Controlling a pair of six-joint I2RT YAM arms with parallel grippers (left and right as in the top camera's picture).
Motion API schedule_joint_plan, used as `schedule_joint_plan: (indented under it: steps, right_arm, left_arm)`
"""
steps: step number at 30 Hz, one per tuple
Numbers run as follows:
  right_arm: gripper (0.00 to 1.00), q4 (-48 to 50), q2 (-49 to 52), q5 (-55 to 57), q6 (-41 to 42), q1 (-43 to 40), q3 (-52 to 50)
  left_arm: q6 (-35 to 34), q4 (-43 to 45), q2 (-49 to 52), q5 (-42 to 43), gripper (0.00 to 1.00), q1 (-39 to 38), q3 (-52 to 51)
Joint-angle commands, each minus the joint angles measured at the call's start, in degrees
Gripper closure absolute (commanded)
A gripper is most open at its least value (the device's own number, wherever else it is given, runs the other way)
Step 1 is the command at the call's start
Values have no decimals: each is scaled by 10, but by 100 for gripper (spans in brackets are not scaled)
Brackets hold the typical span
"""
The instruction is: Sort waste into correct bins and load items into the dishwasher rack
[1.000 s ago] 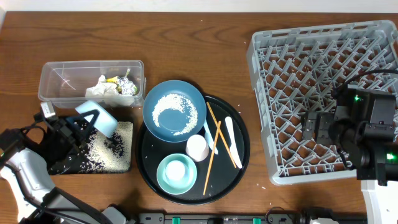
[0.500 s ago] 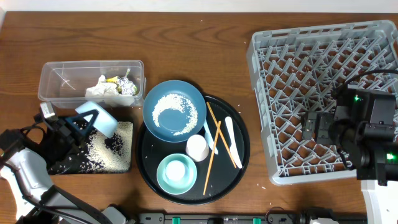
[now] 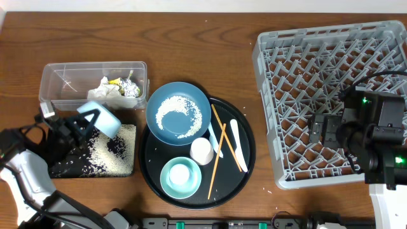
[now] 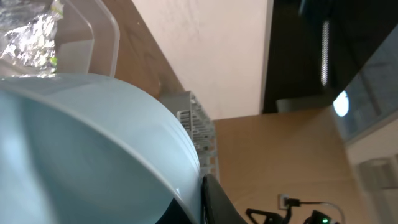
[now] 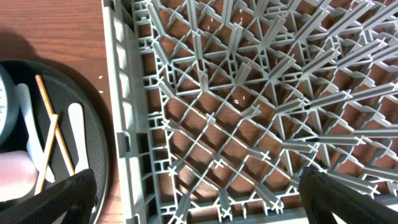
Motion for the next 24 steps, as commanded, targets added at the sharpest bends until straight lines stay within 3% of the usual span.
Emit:
schedule_joint_plan:
  steps: [1,8,24]
  right_arm:
    - [1,1,-2,-4,4,3,10]
    - [1,1,-2,-4,4,3,10]
    - [1,1,-2,-4,4,3,10]
  left_arm:
    - [-61,2,-19,-80,94,-34,57]
    - [-120,2,-23,-200,94,-169,136]
    - [-131,45,-22,-429,94,-659,187]
